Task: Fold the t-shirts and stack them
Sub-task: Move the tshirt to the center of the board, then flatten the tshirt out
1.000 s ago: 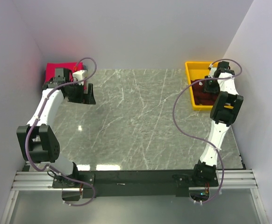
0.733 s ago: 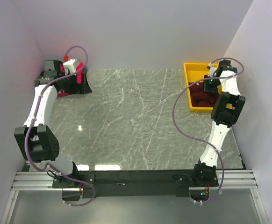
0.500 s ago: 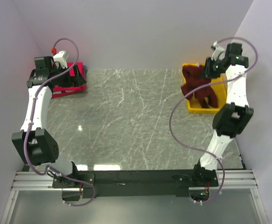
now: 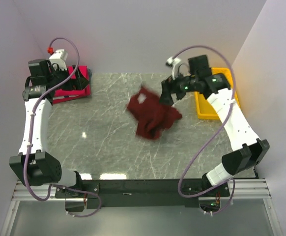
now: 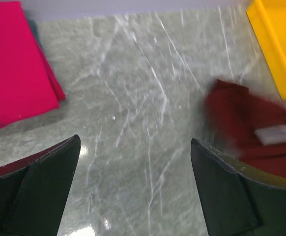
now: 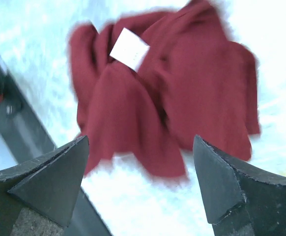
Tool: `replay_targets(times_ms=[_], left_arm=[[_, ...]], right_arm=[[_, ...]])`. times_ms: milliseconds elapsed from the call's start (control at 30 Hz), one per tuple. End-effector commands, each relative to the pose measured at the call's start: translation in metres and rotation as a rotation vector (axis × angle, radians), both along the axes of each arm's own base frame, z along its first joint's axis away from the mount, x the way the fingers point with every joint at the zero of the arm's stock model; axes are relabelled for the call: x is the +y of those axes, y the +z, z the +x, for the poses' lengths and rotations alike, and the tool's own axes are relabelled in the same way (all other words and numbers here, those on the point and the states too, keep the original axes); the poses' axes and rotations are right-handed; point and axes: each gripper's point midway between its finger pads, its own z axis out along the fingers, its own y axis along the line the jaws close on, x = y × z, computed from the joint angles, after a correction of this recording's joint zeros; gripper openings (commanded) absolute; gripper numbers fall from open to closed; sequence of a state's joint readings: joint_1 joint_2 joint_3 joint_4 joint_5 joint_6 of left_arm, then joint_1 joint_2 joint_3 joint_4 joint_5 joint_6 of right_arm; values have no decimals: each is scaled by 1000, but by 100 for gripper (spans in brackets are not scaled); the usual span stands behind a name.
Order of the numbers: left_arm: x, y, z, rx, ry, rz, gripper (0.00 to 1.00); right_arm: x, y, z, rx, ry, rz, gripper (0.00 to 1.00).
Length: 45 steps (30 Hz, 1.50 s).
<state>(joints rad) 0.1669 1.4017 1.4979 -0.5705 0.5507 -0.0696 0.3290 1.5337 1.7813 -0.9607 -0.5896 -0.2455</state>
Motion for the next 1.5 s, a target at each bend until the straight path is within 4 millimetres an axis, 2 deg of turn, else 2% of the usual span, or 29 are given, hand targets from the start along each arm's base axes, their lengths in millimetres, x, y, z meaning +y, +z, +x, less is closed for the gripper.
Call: replay_targets(times_ms=[0, 33, 100, 133, 167, 233, 267, 300, 333, 367, 400, 433, 500, 567, 600, 633, 700, 767, 800, 867, 967, 1033, 1067, 1133, 1167, 1267, 1300, 1400, 1467], left_arm=[[-18, -10, -28, 1, -166, 27, 99], [-24, -28, -40, 57, -214, 21, 99], [-36, -43, -60, 61, -345, 43, 99], [-46, -52, -72, 82, -404, 37, 99], [-50, -69, -80, 105, -435, 61, 99], [-70, -88, -95, 140, -516, 111, 97], [-77, -102, -106, 161, -564, 141, 94], [-86, -109, -113, 172, -602, 162, 89], [-102, -122, -127, 199, -667, 174, 86], [-106, -129, -132, 204, -690, 202, 82], [-111, -136, -137, 214, -710, 215, 75], [-121, -148, -148, 244, -754, 227, 72], [-127, -163, -154, 273, -779, 255, 65], [-136, -179, -163, 321, -805, 266, 64], [-138, -185, -161, 325, -803, 278, 66], [-145, -193, -170, 346, -834, 285, 67], [-152, -205, -174, 383, -848, 293, 74], [-162, -216, -183, 421, -877, 283, 76], [-165, -218, -185, 426, -883, 280, 76], [-171, -231, -187, 444, -881, 312, 76], [-170, -247, -178, 471, -838, 364, 72], [-165, -256, -173, 501, -818, 396, 69], [-158, -268, -173, 548, -807, 433, 68], [-148, -279, -170, 576, -790, 477, 66], [-140, -288, -169, 608, -775, 508, 65], [-110, -305, -162, 689, -723, 528, 58], [-101, -308, -158, 705, -708, 530, 56], [-68, -308, -140, 715, -636, 535, 55], [-46, -302, -125, 696, -583, 537, 55]], right_arm=[[-4, -19, -1, -2, 11, -40, 93], [-8, -31, 1, 28, -17, -63, 93], [-13, -57, 7, 92, -49, -106, 93], [-15, -77, 8, 137, -73, -123, 93], [-23, -95, 15, 164, -118, -161, 93], [-35, -132, 18, 240, -192, -197, 83], [-48, -146, 32, 239, -255, -217, 80], [-57, -160, 35, 269, -300, -229, 72], [-65, -166, 44, 264, -335, -230, 68], [-83, -181, 53, 297, -390, -242, 65], [-94, -187, 58, 307, -423, -252, 60], [-103, -199, 66, 327, -450, -264, 59], [-130, -209, 77, 338, -510, -285, 58], [-146, -223, 85, 364, -544, -307, 57], [-157, -223, 91, 363, -569, -308, 57], [-163, -226, 94, 365, -587, -316, 57], [-172, -233, 101, 373, -612, -334, 57], [-182, -244, 105, 389, -645, -370, 57], [-185, -246, 108, 385, -656, -381, 57], [-215, -257, 110, 399, -737, -439, 57], [-235, -256, 117, 387, -787, -466, 57], [-233, -250, 117, 389, -770, -450, 58], [-225, -242, 117, 383, -745, -415, 59], [-212, -235, 111, 396, -706, -367, 61], [-204, -224, 108, 384, -684, -338, 63], [-172, -212, 94, 390, -590, -264, 67], [-158, -212, 87, 403, -549, -236, 68], [-131, -208, 74, 400, -465, -215, 71], [-121, -210, 71, 398, -427, -213, 72]])
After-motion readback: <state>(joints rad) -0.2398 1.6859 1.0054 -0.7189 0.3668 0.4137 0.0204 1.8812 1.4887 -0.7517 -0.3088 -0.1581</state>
